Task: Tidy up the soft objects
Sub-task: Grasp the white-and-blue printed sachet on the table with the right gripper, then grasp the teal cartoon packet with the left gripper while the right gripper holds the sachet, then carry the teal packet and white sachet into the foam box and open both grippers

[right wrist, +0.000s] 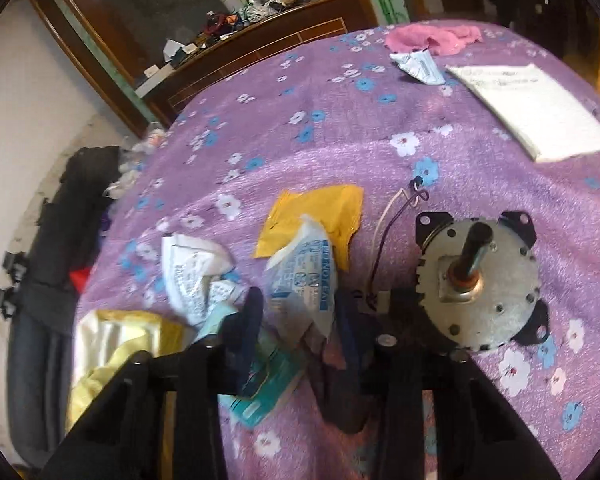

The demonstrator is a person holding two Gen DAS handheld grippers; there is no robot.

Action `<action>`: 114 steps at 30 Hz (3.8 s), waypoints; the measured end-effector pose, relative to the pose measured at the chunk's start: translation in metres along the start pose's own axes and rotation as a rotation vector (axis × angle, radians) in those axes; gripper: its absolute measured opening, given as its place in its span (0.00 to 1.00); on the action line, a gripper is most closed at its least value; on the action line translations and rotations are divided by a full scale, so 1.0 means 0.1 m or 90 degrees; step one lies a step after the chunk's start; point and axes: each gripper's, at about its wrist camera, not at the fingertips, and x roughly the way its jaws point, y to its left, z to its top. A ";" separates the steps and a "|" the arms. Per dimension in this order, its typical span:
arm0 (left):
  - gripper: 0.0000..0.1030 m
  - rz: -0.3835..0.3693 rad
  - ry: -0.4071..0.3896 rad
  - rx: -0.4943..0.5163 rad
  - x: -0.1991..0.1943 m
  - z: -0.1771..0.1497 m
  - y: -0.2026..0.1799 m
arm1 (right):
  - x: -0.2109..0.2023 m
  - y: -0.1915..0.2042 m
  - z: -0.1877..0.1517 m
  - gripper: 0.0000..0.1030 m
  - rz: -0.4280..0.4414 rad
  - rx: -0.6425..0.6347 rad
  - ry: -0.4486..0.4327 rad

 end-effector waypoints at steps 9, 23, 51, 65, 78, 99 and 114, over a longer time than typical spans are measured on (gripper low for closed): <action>0.74 -0.015 0.019 -0.004 0.05 0.01 -0.08 | -0.51 -0.30 -0.13 0.17 0.160 0.022 -0.032; 0.74 0.063 0.057 0.008 0.82 0.41 -0.53 | -1.00 -1.05 -0.56 0.17 0.243 -0.003 -0.094; 0.44 0.198 0.181 0.082 1.73 0.35 -0.49 | -0.96 -1.12 -0.60 0.14 0.226 0.017 -0.076; 0.43 0.098 0.175 0.037 1.06 0.06 -0.40 | -0.76 -1.43 -0.53 0.57 0.214 0.124 -0.037; 0.43 0.052 0.146 0.030 0.61 -0.30 -0.38 | -0.61 -1.06 -0.59 0.29 0.198 0.025 0.017; 0.43 0.001 0.081 -0.026 -0.12 -0.38 -0.10 | -1.12 -0.85 -0.94 0.19 0.296 0.024 -0.053; 0.43 0.020 0.021 -0.090 -0.58 -0.22 0.51 | -1.26 -0.03 -1.03 0.19 0.358 -0.098 -0.025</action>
